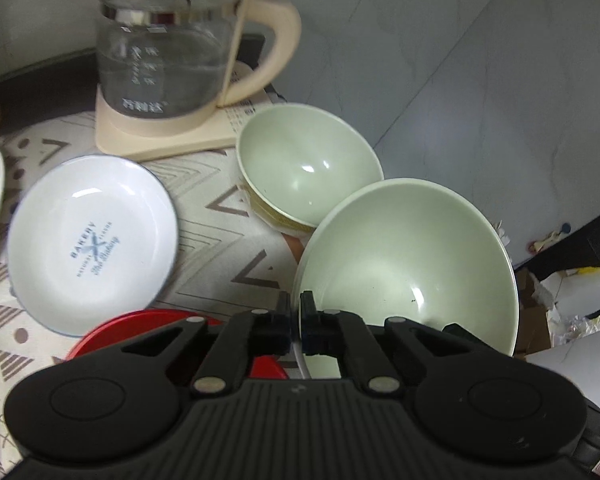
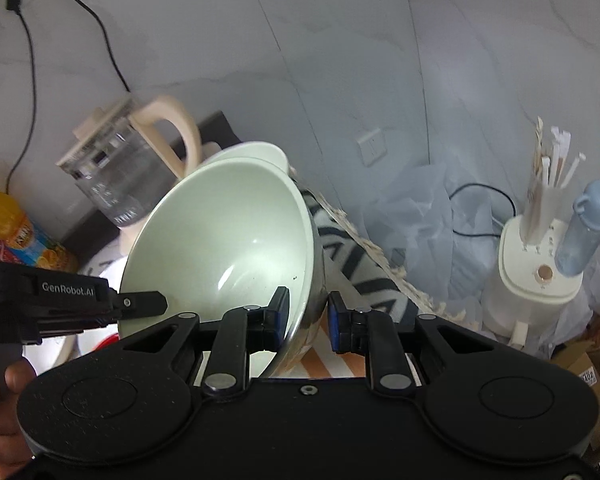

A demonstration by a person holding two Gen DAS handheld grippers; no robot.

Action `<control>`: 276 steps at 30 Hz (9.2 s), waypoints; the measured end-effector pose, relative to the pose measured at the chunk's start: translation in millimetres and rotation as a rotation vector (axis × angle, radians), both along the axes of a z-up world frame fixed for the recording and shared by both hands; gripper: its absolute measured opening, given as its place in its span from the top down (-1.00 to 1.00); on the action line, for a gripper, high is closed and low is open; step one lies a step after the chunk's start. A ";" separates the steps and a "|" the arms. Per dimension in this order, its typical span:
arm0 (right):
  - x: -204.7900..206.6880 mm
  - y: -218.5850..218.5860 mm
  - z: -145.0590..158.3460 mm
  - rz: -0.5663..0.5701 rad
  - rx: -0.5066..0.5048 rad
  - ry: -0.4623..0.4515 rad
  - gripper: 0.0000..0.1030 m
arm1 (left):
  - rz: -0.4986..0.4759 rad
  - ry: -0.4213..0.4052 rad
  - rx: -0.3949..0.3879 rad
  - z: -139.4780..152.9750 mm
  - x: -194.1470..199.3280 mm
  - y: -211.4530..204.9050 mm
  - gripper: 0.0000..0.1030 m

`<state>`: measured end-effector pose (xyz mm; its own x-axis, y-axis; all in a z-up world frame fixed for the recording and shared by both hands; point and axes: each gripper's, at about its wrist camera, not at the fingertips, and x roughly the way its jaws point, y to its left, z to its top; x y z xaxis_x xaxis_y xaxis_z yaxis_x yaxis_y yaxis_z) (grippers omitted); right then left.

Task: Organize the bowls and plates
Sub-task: 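Lift the large green bowl and lower it into the red bowl, then open the right gripper and move it to the smaller pale green bowl, then close the right gripper on the rim of the smaller green bowl, then carry the smaller green bowl and lower it into the bowl stack, then open the right gripper and release the bowl onto the stack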

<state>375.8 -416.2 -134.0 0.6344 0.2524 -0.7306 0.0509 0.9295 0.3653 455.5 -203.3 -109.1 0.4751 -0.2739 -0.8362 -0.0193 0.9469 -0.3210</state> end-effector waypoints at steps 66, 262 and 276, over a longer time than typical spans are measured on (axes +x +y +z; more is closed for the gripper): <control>-30.4 102.2 -12.5 0.167 0.038 0.113 0.68 | 0.292 0.239 -0.143 -42.3 -87.5 130.2 0.87; -62.3 126.9 1.1 0.072 -0.114 0.075 0.42 | 0.329 0.135 -0.032 -4.7 -119.6 123.4 0.30; -86.8 130.9 14.4 0.066 -0.097 0.064 -0.01 | 0.351 0.065 0.005 11.5 -148.7 149.2 -0.47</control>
